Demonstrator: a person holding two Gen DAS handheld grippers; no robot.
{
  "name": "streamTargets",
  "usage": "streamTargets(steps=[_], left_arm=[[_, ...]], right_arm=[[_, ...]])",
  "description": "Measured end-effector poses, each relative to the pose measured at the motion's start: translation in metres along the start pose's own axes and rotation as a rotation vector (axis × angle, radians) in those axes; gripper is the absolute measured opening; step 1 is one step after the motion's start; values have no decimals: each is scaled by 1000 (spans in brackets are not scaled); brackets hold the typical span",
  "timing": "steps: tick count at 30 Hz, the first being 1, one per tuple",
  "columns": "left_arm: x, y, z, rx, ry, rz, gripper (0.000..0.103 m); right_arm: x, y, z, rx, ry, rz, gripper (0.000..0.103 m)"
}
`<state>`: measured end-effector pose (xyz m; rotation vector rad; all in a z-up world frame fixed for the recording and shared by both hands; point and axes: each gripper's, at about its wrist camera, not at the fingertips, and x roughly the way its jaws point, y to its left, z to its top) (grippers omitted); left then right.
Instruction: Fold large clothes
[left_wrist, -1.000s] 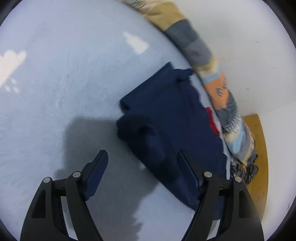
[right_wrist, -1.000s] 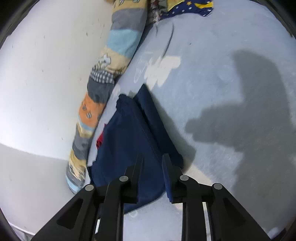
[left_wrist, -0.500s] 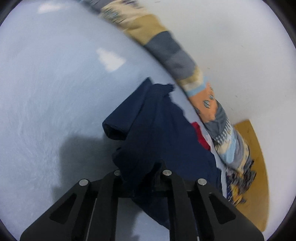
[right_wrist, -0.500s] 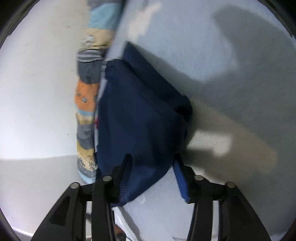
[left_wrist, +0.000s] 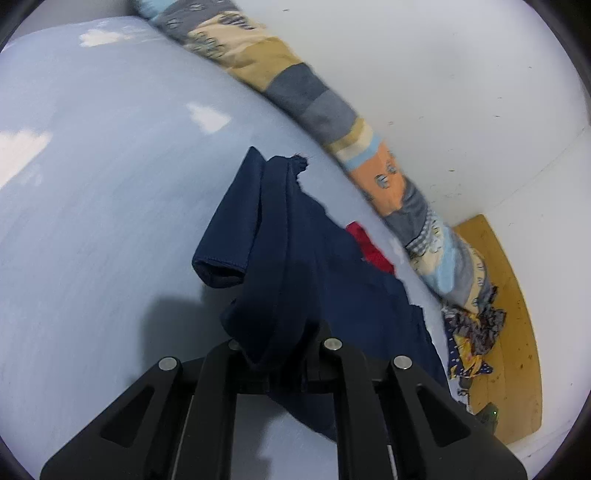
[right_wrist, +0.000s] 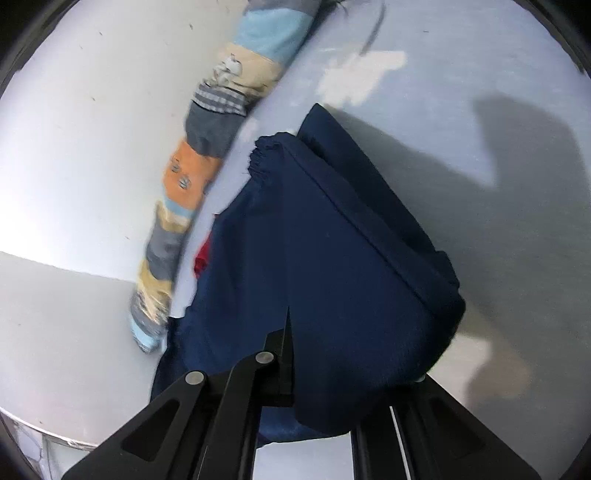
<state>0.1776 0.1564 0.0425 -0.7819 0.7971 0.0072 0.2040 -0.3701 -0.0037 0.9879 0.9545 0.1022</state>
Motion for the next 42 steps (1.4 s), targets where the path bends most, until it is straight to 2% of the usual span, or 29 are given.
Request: streamTargets(steps=[2, 3, 4, 5, 7, 10, 12, 13, 15, 17, 18, 20, 23, 24, 26, 27, 28, 29, 30, 32, 33, 36, 39, 40, 41, 42], left_arm=[[4, 18, -11, -59, 52, 72, 16], [5, 29, -14, -97, 78, 104, 20], [4, 41, -16, -142, 97, 119, 23], [0, 51, -17, -189, 107, 108, 24], [-16, 55, -17, -185, 88, 134, 28], [-55, 43, -14, -89, -30, 207, 28], [-78, 32, -14, -31, -129, 249, 35], [-85, 25, -13, 0, -165, 257, 43], [-83, 3, -10, 105, -178, 242, 47], [-69, -22, -11, 220, -141, 220, 47], [-58, -32, -13, 268, -112, 199, 47], [-27, -52, -19, 363, -30, 173, 47], [20, -61, -19, 423, 101, 180, 48], [36, -56, -16, 419, 132, 219, 48], [60, -45, -8, 405, 203, 317, 48], [67, -41, -2, 393, 215, 341, 48], [67, -41, 5, 377, 198, 330, 48], [66, -45, 9, 368, 183, 317, 48], [64, -53, 13, 370, 161, 293, 48], [60, -74, 14, 431, 116, 255, 48], [61, -83, 13, 469, 104, 238, 48], [82, -111, 4, 588, 125, 189, 48], [101, -113, 2, 634, 168, 181, 48], [109, -111, 4, 630, 185, 183, 48], [117, -105, 8, 616, 190, 199, 48], [123, -96, 15, 592, 191, 227, 48]], right_arm=[[4, -12, 3, 31, 55, -42, 20], [5, -29, 5, 127, 89, -47, 33], [-2, -41, 6, 184, 96, -43, 39], [-7, -46, 8, 216, 86, -34, 39], [-23, -46, 11, 213, 63, -55, 38], [-56, -29, 13, 109, -64, -175, 39], [-81, -12, 12, 9, -183, -239, 39], [-90, -4, 11, -38, -225, -234, 39], [-90, 32, 7, -224, -261, -181, 39], [-66, 65, -5, -409, -217, -187, 39], [-47, 78, -15, -476, -160, -144, 38], [-11, 82, -24, -492, -42, -127, 36], [31, 75, -24, -508, 80, -225, 36], [36, 69, -20, -486, 101, -248, 33], [34, 54, -6, -419, 72, -339, 33], [30, 55, -2, -418, 41, -392, 31], [24, 58, 1, -438, 6, -434, 30], [18, 68, 2, -477, -41, -458, 33], [17, 76, 2, -498, -67, -445, 36], [25, 97, -2, -547, -70, -331, 36], [37, 112, -8, -579, -39, -255, 36], [91, 161, -32, -709, 62, -116, 36], [142, 202, -59, -807, 217, 41, 33], [150, 205, -66, -828, 241, 48, 32], [169, 208, -68, -846, 285, 23, 29], [174, 199, -67, -845, 285, -15, 26]])
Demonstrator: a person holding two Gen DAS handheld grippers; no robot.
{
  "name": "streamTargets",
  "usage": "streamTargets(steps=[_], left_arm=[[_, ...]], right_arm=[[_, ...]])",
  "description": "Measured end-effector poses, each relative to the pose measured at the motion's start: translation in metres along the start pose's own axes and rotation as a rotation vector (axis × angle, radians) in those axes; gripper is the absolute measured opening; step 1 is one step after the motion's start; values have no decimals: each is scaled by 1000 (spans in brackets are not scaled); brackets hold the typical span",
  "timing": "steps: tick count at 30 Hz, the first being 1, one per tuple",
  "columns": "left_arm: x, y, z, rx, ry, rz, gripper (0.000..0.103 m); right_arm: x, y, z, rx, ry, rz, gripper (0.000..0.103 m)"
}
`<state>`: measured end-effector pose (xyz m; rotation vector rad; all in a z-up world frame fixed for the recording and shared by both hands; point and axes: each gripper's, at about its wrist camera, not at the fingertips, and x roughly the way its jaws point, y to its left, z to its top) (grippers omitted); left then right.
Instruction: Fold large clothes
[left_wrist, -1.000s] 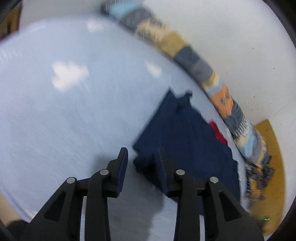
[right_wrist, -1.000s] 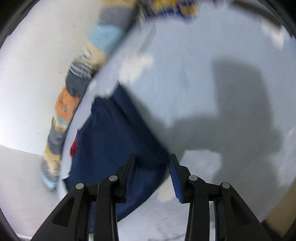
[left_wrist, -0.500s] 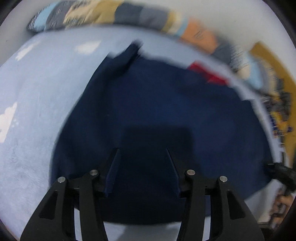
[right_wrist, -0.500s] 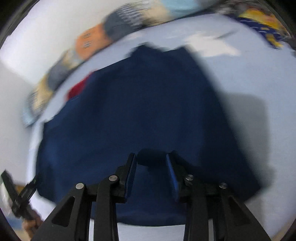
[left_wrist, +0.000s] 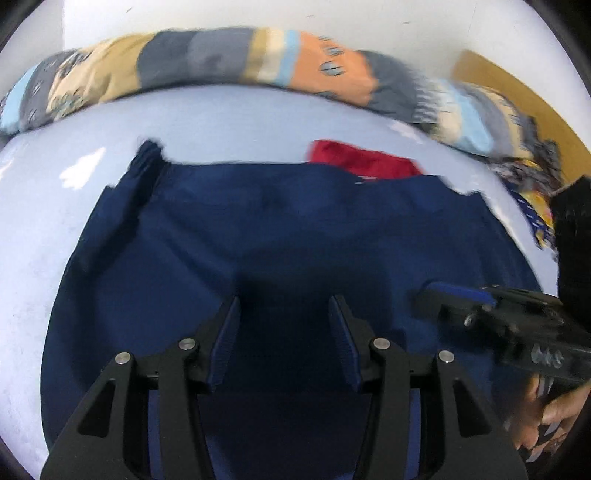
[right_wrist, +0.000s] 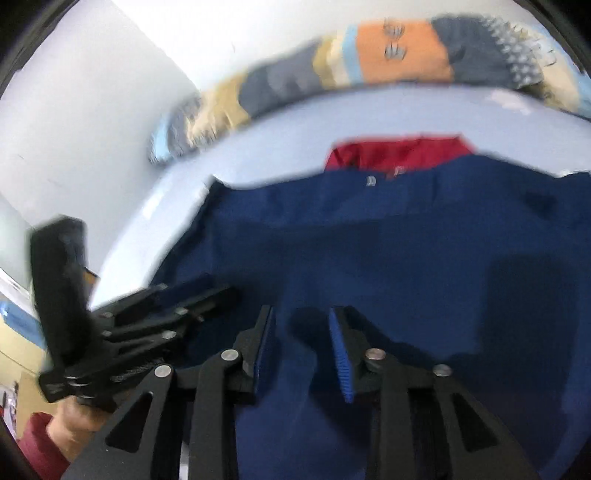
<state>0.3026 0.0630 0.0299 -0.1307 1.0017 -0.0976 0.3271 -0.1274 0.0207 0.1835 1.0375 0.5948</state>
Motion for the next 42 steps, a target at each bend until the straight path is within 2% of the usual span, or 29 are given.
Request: streamTargets(steps=[1, 2, 3, 4, 5, 7, 8, 10, 12, 14, 15, 16, 18, 19, 21, 23, 27, 30, 33, 34, 36, 39, 42], left_arm=[[3, 8, 1, -25, 7, 14, 48], [8, 22, 3, -52, 1, 37, 48], [9, 32, 5, -70, -4, 61, 48], [8, 45, 8, -99, -6, 78, 48], [6, 52, 10, -122, -5, 74, 48], [3, 69, 13, -177, -11, 62, 48], [1, 74, 13, -186, -13, 72, 48], [-5, 80, 11, -198, -19, 100, 48], [-12, 81, 3, -208, -13, 102, 48], [-23, 84, -3, -213, -19, 114, 48], [-30, 84, -7, -212, -18, 120, 48], [-34, 83, -8, -214, -16, 125, 49], [-50, 76, -18, -218, -23, 109, 51], [-57, 72, -22, -215, -32, 96, 54], [-76, 63, -44, -207, -57, 92, 66], [-89, 56, -68, -194, -43, 87, 67], [-94, 53, -91, -148, -9, 125, 67], [-76, 55, -91, -144, 48, 177, 67], [-62, 46, -94, -93, 82, 248, 67], [-64, 41, -94, -79, 72, 266, 67], [-74, 30, -93, -71, 12, 230, 67], [-88, 16, -91, -33, -72, 206, 67], [-89, 2, -90, 30, -98, 212, 67]], right_arm=[[5, -17, 6, 44, -15, -53, 7], [7, -39, 12, 115, -19, -59, 0], [5, -64, 18, 171, -31, -85, 0], [-3, -83, 22, 209, -47, -168, 0], [-18, -108, 25, 236, -83, -305, 0], [-35, -146, 24, 331, -90, -385, 0], [-53, -174, 17, 427, -118, -417, 0], [-75, -200, 7, 524, -139, -469, 0], [-99, -214, -6, 613, -159, -542, 0], [-112, -203, -15, 585, -144, -639, 0], [-114, -193, -16, 556, -139, -647, 10], [-117, -176, -19, 513, -139, -620, 12], [-120, -148, -26, 422, -135, -500, 16], [-120, -127, -33, 368, -121, -425, 24], [-122, -94, -55, 336, -100, -312, 31], [-123, -64, -81, 300, -73, -195, 29], [-121, -45, -115, 223, -24, -232, 30], [-113, -62, -123, 274, 24, -306, 32], [-107, -61, -126, 303, 58, -315, 32], [-112, -58, -126, 293, 49, -332, 32], [-117, -44, -123, 221, 20, -353, 34], [-121, -6, -123, 61, -29, -282, 34], [-107, 12, -125, -7, 10, -233, 33]])
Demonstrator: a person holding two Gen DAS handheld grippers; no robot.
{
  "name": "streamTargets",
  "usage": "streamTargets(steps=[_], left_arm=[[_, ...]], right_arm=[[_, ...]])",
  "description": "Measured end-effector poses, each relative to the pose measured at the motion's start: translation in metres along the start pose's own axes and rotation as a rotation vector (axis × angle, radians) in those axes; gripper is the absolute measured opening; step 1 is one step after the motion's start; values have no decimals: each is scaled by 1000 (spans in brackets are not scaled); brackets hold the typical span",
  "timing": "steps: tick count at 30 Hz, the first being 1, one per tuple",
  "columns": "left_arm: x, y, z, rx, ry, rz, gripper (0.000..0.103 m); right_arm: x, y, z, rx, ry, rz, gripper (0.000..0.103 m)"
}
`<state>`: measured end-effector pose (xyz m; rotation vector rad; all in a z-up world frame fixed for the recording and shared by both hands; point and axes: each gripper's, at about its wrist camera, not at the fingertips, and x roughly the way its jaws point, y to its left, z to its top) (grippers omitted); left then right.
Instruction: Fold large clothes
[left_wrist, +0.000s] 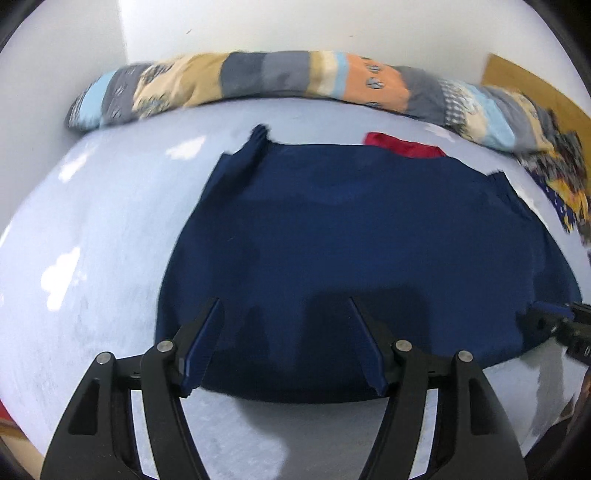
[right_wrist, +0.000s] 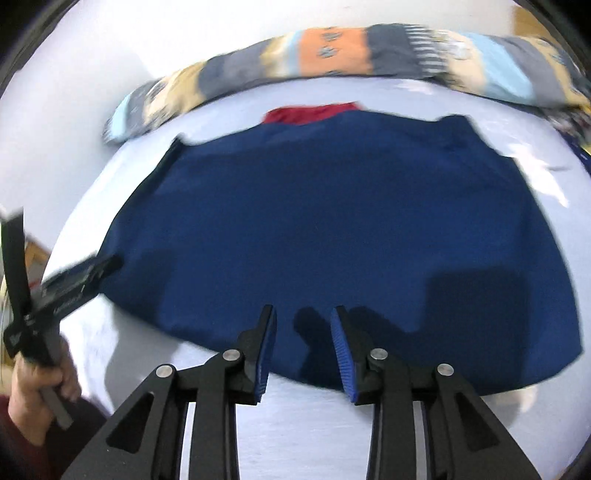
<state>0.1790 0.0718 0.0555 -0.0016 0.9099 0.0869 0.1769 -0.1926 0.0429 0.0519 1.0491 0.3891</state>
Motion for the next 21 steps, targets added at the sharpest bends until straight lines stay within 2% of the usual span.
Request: streamTargets(steps=[3, 7, 10, 16, 18, 21], left_arm=[[12, -13, -3, 66, 43, 7, 67], [34, -20, -8, 100, 134, 11, 67], [35, -23, -4, 110, 122, 5, 67], [30, -28, -4, 121, 91, 6, 67], [27, -32, -4, 144, 69, 17, 67], [25, -36, -2, 174, 44, 21, 67]], right_arm=[[17, 13, -3, -53, 65, -18, 33], [29, 4, -3, -25, 128, -22, 37], [28, 3, -4, -18, 128, -2, 38], [15, 9, 16, -7, -12, 45, 38], [23, 11, 18, -16, 8, 36, 39], [47, 13, 15, -18, 96, 11, 40]])
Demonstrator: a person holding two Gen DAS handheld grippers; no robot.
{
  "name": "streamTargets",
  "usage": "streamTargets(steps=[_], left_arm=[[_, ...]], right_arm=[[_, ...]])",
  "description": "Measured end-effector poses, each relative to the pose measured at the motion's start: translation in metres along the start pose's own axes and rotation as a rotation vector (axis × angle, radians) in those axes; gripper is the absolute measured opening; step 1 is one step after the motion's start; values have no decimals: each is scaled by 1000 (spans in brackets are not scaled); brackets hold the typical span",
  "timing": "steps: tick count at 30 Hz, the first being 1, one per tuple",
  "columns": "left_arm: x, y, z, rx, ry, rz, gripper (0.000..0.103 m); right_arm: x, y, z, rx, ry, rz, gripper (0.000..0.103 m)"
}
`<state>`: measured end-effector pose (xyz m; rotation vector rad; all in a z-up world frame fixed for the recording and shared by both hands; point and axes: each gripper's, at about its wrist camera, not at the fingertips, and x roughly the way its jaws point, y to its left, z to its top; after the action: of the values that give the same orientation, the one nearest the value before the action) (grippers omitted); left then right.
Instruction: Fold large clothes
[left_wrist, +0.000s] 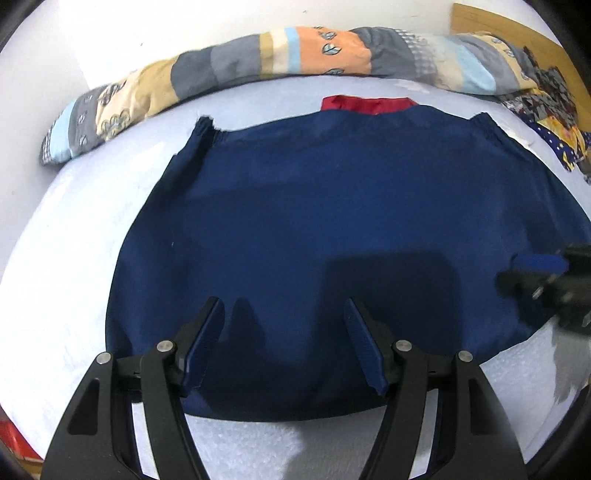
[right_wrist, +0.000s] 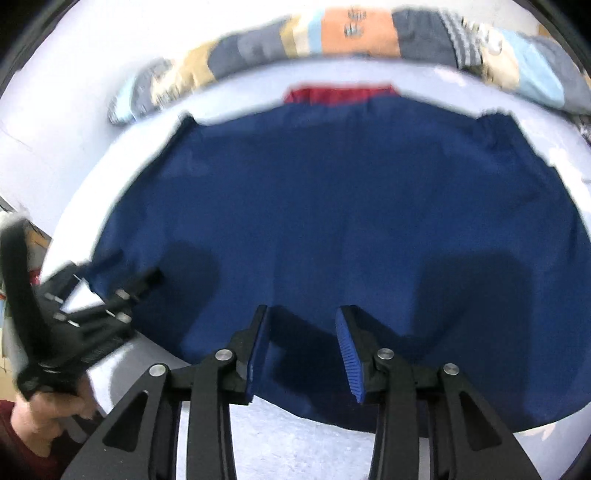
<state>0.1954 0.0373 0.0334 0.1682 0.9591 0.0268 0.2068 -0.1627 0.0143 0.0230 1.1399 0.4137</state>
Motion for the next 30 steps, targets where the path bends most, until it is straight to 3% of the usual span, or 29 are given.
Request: streamTargets(steps=[4, 7, 10, 16, 19, 25, 30], left_arm=[[-3, -5, 4, 32, -32, 7, 67], [-4, -8, 5, 46, -49, 7, 67], [-4, -10, 5, 61, -55, 14, 67], [-3, -13, 6, 77, -69, 24, 67], [-4, -13, 6, 80, -76, 28, 67], [-11, -13, 7, 82, -110, 24, 67], [-17, -15, 8, 100, -146, 33, 67]], right_arm=[[-1, 5, 2, -29, -6, 2, 43], [-16, 0, 8, -4, -92, 36, 42], [-24, -12, 14, 47, -141, 15, 43], [-1, -35, 15, 140, -27, -19, 43], [-1, -34, 16, 144, -31, -21, 43], [-18, -30, 22, 126, -136, -30, 43], [-9, -47, 22, 209, -90, -8, 43]])
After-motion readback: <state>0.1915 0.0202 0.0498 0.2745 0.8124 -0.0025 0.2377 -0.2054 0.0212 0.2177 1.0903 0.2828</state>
